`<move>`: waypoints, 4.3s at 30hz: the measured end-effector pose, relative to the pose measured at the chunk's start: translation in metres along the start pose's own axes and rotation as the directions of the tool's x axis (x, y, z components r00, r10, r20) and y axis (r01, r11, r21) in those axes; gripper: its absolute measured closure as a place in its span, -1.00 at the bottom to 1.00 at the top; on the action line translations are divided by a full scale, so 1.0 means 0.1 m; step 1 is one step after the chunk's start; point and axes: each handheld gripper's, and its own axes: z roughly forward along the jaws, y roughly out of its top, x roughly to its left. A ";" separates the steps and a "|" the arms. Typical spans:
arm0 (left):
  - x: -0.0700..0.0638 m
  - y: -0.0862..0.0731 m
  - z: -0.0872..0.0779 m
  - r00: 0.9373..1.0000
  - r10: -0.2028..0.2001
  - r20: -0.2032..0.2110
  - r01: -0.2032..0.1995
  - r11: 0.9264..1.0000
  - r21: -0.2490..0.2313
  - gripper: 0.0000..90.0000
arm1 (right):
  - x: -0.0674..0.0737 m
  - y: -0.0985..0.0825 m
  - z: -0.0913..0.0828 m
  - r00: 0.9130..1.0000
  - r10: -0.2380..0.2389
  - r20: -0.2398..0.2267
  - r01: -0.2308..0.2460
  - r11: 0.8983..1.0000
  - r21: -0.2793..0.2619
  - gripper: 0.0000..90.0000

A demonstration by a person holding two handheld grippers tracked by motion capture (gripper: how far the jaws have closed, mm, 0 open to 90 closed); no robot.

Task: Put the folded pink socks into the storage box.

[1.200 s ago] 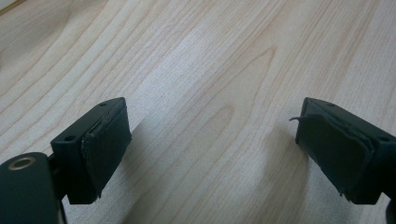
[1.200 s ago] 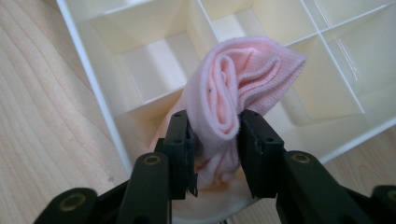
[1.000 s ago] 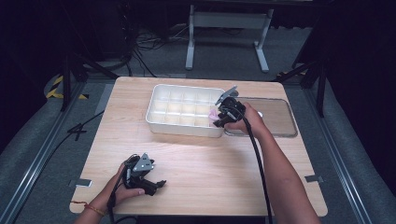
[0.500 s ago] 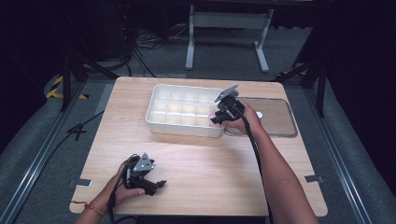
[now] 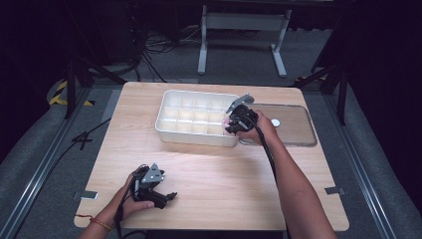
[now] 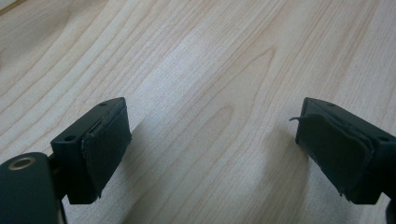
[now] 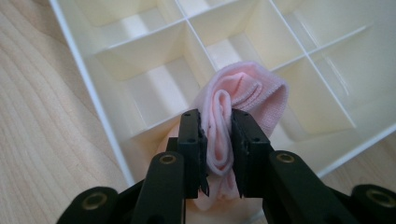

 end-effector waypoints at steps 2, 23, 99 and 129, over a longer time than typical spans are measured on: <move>0.00 0.00 0.00 1.000 0.000 0.000 0.000 1.000 0.000 -0.77 | 0.00 0.00 -0.02 1.000 -0.006 -0.005 0.006 1.000 -0.001 0.68; 0.00 0.00 0.00 1.000 0.005 -0.001 -0.005 1.000 0.001 -0.77 | -0.07 0.06 0.20 0.995 0.039 -0.087 -0.025 0.988 0.154 0.72; 0.00 0.00 0.00 1.000 0.005 0.003 -0.005 1.000 -0.001 -0.77 | 0.01 -0.07 -0.16 0.996 0.076 -0.050 -0.076 0.997 0.015 0.38; 0.01 0.00 0.00 1.000 0.007 0.002 -0.007 1.000 0.000 -0.77 | 0.25 -0.19 -0.56 1.000 0.024 0.013 -0.023 0.996 -0.092 0.00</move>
